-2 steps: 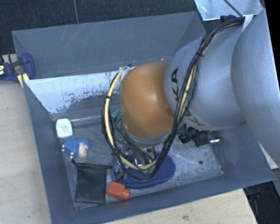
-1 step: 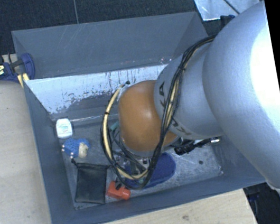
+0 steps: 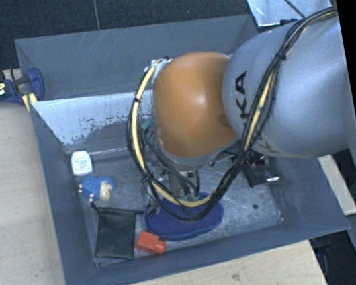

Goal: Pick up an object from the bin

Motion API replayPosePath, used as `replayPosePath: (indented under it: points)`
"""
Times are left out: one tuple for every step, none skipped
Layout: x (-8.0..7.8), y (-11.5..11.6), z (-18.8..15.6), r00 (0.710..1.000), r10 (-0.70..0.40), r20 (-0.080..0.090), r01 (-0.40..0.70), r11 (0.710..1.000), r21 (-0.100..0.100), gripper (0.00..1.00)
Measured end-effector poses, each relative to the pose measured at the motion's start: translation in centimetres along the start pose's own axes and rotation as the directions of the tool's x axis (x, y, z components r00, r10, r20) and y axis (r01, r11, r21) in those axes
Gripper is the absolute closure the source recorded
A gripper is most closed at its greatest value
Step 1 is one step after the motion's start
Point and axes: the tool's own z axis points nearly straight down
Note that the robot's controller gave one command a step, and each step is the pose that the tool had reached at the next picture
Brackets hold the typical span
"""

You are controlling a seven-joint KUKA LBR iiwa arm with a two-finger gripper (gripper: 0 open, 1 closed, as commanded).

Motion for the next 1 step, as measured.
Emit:
replayPosePath:
  points:
    - [0.43,1.40,6.65,0.985,0.170,-0.012,-0.170,0.985,0.009,1.00]
